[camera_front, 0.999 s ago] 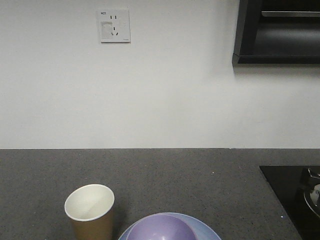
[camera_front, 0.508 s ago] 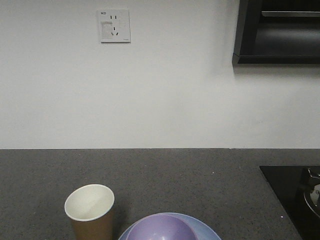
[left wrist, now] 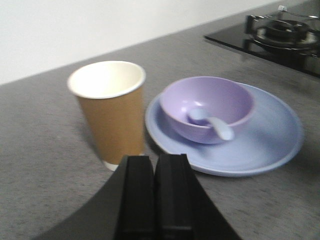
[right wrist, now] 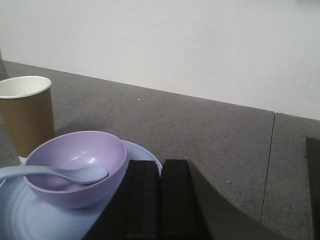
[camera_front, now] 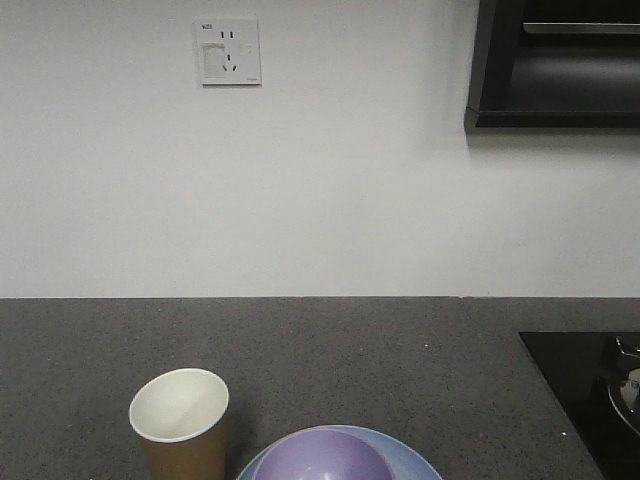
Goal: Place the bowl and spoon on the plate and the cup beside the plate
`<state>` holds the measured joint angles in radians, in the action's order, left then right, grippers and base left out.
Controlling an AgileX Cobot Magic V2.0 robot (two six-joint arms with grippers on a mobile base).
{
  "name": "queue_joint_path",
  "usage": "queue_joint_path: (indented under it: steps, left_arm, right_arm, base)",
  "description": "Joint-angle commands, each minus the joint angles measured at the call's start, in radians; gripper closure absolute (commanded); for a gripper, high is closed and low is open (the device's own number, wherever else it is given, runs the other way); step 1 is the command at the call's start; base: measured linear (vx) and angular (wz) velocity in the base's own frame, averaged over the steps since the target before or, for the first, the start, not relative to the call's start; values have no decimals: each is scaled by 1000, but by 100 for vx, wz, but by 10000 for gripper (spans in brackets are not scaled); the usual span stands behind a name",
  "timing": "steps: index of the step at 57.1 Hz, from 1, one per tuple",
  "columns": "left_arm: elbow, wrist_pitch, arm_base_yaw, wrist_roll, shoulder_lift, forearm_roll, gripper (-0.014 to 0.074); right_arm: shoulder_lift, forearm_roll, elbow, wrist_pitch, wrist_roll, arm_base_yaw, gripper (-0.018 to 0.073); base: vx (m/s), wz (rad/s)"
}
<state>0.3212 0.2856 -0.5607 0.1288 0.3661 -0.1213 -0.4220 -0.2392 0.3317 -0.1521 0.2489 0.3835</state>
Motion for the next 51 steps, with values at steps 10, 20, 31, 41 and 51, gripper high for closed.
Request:
queue_joint_path:
  steps: [10, 20, 31, 41, 51]
  left_arm:
    - [-272, -434, 187, -3, -218, 7, 602]
    - [-323, -307, 327, 0, -376, 63, 602]
    - [-323, -278, 351, -1, -393, 129, 602]
    - [-322, -278, 351, -1, -393, 129, 602]
    - [-322, -278, 351, -1, -393, 129, 602]
  right_arm:
    - [-3, 5, 30, 87, 12, -1, 568]
    - [-3, 5, 30, 87, 12, -1, 568]
    - [-3, 5, 30, 87, 12, -1, 568]
    - [-3, 5, 30, 87, 12, -1, 568]
    - [-3, 5, 30, 87, 12, -1, 568]
  base:
    - [0, 0]
    - [0, 0]
    - [0, 0]
    - [0, 0]
    - [0, 0]
